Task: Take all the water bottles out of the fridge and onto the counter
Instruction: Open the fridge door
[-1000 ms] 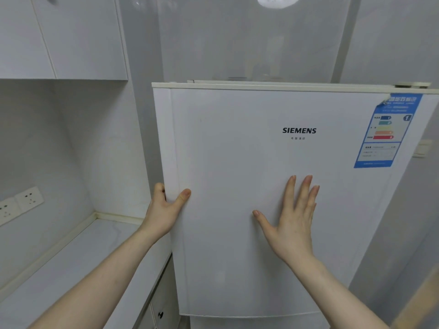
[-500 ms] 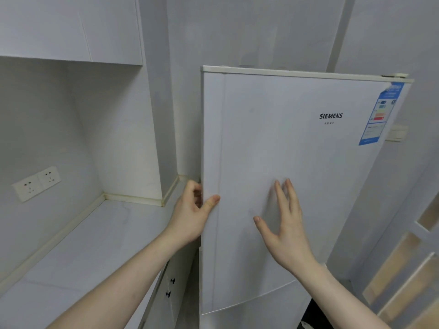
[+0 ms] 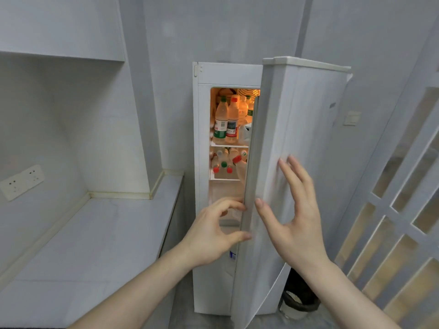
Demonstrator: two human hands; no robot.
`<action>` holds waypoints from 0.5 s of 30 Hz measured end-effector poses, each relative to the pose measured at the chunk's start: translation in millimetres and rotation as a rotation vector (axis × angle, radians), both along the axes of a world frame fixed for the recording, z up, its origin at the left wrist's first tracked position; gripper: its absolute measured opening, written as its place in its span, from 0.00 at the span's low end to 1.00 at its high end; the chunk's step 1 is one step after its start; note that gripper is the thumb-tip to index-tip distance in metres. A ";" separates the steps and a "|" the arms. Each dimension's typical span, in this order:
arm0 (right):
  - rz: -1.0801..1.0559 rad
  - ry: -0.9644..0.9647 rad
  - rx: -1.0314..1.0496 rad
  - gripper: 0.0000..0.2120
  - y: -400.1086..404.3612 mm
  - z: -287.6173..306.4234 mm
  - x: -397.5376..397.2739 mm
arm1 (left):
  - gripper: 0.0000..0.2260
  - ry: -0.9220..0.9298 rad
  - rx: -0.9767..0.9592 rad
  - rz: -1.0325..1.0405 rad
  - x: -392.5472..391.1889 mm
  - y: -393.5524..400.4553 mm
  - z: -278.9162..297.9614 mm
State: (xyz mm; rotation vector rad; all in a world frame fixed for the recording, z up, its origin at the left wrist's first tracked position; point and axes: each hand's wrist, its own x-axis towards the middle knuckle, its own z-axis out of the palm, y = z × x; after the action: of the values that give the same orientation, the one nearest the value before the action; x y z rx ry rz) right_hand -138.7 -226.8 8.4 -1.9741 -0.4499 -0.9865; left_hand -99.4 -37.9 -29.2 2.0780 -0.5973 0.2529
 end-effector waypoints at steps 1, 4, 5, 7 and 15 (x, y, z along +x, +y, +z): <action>-0.028 -0.033 0.018 0.37 -2.9 1.0 -5.6 | 0.21 -0.009 0.035 -0.043 -3.1 -1.7 -0.1; -0.111 -0.096 0.074 0.38 -18.5 -2.1 -22.3 | 0.17 -0.023 0.126 -0.127 -7.5 -5.8 -4.0; -0.137 -0.110 0.091 0.37 -25.0 -4.7 -27.0 | 0.16 -0.020 0.143 -0.129 -7.1 -5.8 -5.6; -0.194 -0.135 0.124 0.35 -38.6 -10.4 -37.4 | 0.14 -0.013 0.165 -0.120 -5.4 -5.7 -8.4; -0.423 -0.241 0.243 0.27 -84.1 -29.0 -72.3 | 0.12 -0.048 0.210 -0.147 -1.8 -27.0 -7.3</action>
State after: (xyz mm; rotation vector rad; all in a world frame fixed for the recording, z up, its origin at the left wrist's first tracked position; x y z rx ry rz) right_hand -211.0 -310.9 -20.6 -1.7695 -0.0304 -1.4799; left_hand -101.2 -64.9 -36.5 2.2208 -0.8323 0.1615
